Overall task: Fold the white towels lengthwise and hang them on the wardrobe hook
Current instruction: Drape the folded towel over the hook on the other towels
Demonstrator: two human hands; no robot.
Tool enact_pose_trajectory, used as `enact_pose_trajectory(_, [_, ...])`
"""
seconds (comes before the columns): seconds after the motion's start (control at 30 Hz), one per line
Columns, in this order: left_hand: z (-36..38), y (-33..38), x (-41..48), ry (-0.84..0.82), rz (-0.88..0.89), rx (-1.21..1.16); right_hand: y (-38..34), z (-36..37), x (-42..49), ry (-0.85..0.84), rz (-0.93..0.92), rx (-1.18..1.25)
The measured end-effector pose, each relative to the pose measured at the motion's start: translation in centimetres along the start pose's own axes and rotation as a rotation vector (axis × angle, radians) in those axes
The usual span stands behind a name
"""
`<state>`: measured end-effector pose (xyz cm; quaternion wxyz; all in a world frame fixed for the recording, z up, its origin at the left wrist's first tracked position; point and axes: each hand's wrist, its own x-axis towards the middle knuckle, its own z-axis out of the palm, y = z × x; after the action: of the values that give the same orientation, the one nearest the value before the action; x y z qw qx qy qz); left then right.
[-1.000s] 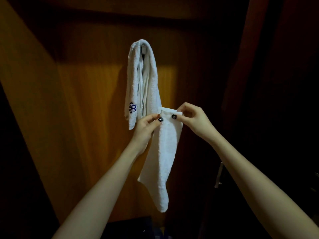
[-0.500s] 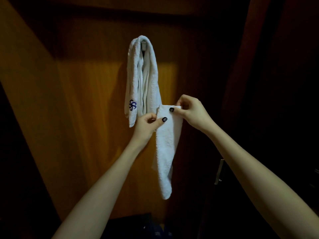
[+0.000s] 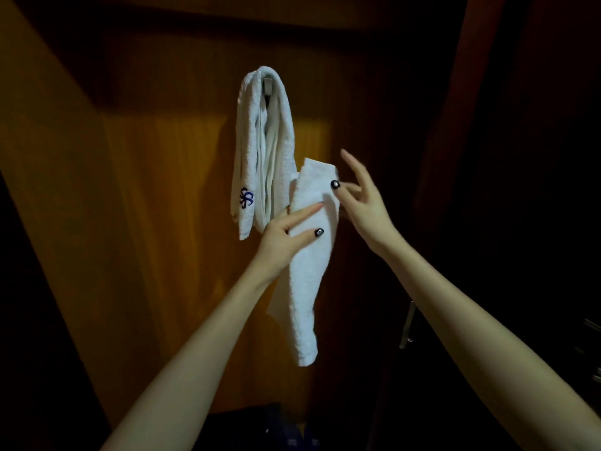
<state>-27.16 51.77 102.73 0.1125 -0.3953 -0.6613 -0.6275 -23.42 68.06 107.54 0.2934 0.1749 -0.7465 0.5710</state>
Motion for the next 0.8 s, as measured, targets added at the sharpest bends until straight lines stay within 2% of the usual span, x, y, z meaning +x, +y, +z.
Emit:
enact_pose_trajectory(0.17, [-1.0,0.1,1.3,0.127,0.058,0.03,2.7,1.1,-4.2,-0.117,0.008,0.0])
enact_pose_trajectory(0.27, [-1.2,-0.2,1.5,0.076,-0.003,-0.013,3.2,1.5,-4.9,-0.116,0.036,-0.024])
enact_pose_trajectory(0.4, [-1.4,-1.1,0.9,-0.045,-0.075,-0.2,3.4,1.0,-4.2,-0.131,0.012,-0.081])
enact_pose_trajectory(0.5, [-1.3,-2.0,0.5,-0.087,-0.135,-0.169,3.1,0.8,-4.1,-0.142,0.016,-0.131])
enact_pose_trajectory(0.67, [-1.2,-3.1,0.4,0.147,-0.174,-0.225,2.3,0.2,-4.8,-0.271,0.134,-0.156])
enact_pose_trajectory(0.8, [-2.5,-3.5,1.2,0.294,-0.171,-0.091,2.7,-1.2,-6.1,-0.332,0.186,-0.143])
